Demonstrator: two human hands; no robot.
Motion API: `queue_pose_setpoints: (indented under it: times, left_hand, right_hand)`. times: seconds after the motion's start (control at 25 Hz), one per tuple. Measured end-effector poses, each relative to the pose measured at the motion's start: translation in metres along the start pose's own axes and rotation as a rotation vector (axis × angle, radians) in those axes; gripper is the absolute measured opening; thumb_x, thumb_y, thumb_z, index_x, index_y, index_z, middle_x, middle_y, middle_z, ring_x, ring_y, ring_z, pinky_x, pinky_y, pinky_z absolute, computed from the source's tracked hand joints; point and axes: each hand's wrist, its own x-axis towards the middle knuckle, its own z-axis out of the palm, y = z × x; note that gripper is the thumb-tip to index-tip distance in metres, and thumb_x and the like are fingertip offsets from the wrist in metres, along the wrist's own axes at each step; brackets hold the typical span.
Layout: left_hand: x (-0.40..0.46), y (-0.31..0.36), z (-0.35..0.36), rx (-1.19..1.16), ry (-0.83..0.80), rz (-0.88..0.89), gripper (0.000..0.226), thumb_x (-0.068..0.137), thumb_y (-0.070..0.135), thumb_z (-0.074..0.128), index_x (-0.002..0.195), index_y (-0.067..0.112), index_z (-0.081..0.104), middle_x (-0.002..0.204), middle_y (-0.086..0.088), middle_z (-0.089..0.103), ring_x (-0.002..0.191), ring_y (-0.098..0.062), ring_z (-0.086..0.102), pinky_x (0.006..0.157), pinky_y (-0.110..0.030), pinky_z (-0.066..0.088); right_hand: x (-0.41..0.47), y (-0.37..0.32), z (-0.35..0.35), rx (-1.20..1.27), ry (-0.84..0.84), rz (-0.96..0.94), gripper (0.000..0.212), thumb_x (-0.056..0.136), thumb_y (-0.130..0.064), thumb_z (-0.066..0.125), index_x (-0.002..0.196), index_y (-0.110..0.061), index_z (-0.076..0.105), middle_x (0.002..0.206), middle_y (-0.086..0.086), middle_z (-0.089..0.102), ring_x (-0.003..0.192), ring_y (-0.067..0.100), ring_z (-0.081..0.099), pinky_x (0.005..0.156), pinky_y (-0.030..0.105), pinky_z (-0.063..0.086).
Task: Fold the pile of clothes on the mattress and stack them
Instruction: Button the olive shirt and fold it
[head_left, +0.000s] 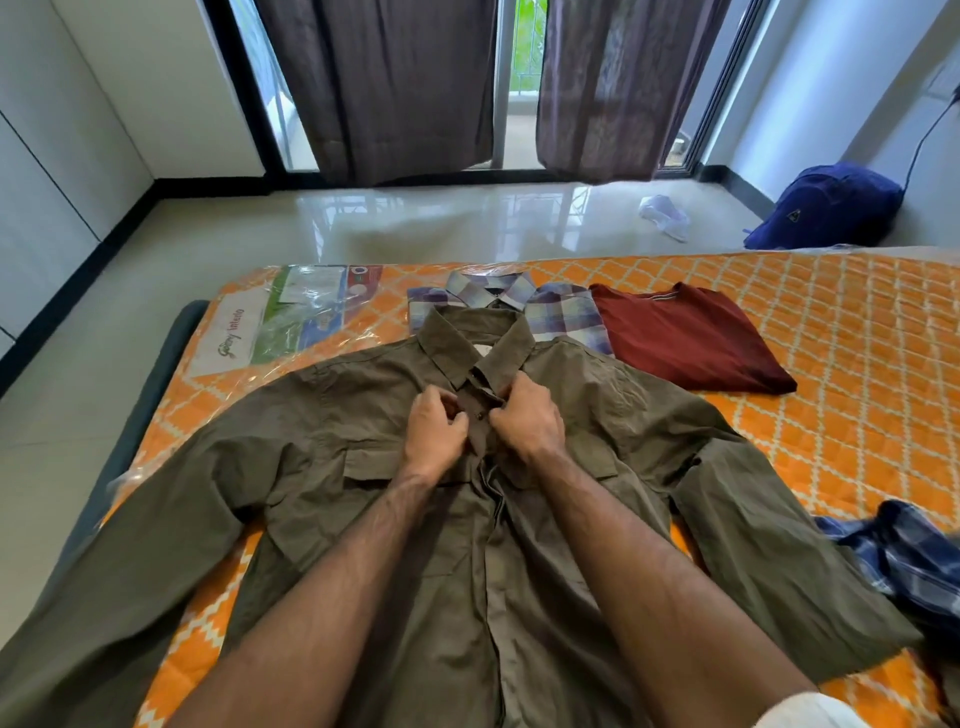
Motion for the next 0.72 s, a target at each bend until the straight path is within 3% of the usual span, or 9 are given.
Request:
queue_pose_setpoints:
  times: [0.08,0.2,0.32,0.44,0.6,0.72]
  left_hand:
    - [0.001,0.002,0.013,0.129,0.002,-0.068,0.045,0.084,0.039,0.075,0.112,0.009,0.055,0.115,-0.011,0.053,0.107,-0.025,0.055,0.09,-0.033,0.047]
    - [-0.005,0.009,0.025,0.32,0.084,-0.074,0.068,0.074,0.054,0.079,0.116,0.011,0.048,0.12,-0.011,0.05,0.111,-0.029,0.053,0.094,-0.043,0.049]
    - [-0.001,0.012,0.028,0.356,0.108,-0.072,0.063,0.078,0.044,0.078,0.118,0.007,0.047,0.122,-0.015,0.053,0.113,-0.034,0.055,0.094,-0.045,0.049]
    - [0.0,0.008,0.02,0.259,0.083,-0.058,0.041,0.082,0.031,0.076,0.11,0.01,0.053,0.11,-0.012,0.065,0.104,-0.032,0.062,0.09,-0.041,0.051]
    - [0.001,-0.001,0.016,-0.004,0.094,-0.104,0.017,0.079,0.018,0.08,0.089,0.014,0.066,0.085,-0.002,0.07,0.086,-0.024,0.069,0.078,-0.032,0.055]
    - [-0.002,-0.007,0.014,-0.127,0.117,-0.095,0.015,0.079,0.018,0.083,0.082,0.011,0.07,0.072,0.005,0.066,0.069,-0.013,0.065,0.066,-0.025,0.049]
  right_hand:
    - [0.011,0.015,-0.006,0.144,-0.038,0.143,0.022,0.082,-0.02,0.076,0.103,-0.016,0.071,0.101,0.008,0.075,0.089,0.022,0.071,0.081,0.034,0.06]
    - [0.01,0.04,-0.013,0.417,-0.107,0.256,0.019,0.081,-0.018,0.085,0.091,-0.01,0.071,0.086,0.009,0.076,0.063,0.013,0.069,0.056,0.027,0.058]
    - [0.001,0.049,-0.016,0.948,-0.066,0.38,0.022,0.087,-0.017,0.08,0.079,-0.013,0.06,0.074,0.005,0.068,0.055,0.011,0.064,0.047,0.022,0.051]
    - [-0.011,0.037,-0.007,1.33,0.008,0.439,0.014,0.093,-0.01,0.072,0.087,-0.011,0.059,0.079,0.003,0.068,0.065,0.012,0.066,0.051,0.023,0.054]
    - [-0.015,0.016,0.011,1.213,0.004,0.339,0.014,0.09,0.007,0.068,0.087,-0.004,0.06,0.084,0.011,0.067,0.069,0.017,0.066,0.052,0.02,0.056]
    - [-0.007,0.015,0.024,1.013,0.042,0.305,0.013,0.089,-0.002,0.074,0.094,-0.004,0.062,0.081,0.009,0.069,0.069,0.017,0.067,0.056,0.022,0.058]
